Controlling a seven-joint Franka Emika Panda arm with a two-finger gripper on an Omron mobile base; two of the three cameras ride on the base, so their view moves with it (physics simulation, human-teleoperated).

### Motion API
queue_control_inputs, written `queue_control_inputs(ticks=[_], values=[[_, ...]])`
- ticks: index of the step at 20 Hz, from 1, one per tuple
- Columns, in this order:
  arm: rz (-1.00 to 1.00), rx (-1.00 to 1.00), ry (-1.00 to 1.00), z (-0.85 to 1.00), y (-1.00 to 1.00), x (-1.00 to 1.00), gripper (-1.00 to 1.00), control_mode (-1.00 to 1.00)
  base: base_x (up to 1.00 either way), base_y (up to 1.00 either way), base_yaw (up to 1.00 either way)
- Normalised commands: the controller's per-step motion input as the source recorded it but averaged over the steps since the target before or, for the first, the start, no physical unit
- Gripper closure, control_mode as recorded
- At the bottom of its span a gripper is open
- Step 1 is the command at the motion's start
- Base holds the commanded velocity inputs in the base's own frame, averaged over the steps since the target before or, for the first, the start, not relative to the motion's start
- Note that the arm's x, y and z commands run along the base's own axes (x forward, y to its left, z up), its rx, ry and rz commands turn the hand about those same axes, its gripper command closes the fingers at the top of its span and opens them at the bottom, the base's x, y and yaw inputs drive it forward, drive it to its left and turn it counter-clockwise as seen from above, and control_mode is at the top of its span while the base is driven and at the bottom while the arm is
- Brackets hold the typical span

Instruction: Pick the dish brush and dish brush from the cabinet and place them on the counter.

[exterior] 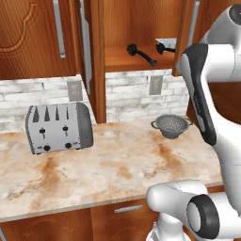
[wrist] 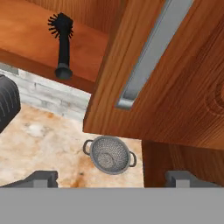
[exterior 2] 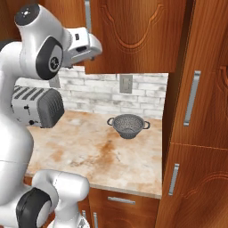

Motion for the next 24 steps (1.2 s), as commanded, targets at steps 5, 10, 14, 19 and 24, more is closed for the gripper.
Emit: queue_control_inputs(ticks=[5, 10, 14, 19, 24], values=[[-0.05, -0.21, 0.06, 0.13, 0.51, -0.16, -1.00, -1.00, 0.00, 0.00, 0.00], [-0.04, -0.18, 0.05, 0.11, 0.51, -0.16, -1.00, -1.00, 0.00, 0.00, 0.00], [-0.01, -0.16, 0.10, 0.02, 0.45, 0.00, -1.00, -1.00, 0.00, 0.00, 0.00], [0.00, -0.14, 0.15, 0.00, 0.32, 0.27, -1.00, -1.00, 0.00, 0.00, 0.00], [0.00, -0.17, 0.11, 0.06, 0.12, 0.27, -1.00, -1.00, 0.00, 0.00, 0.00]])
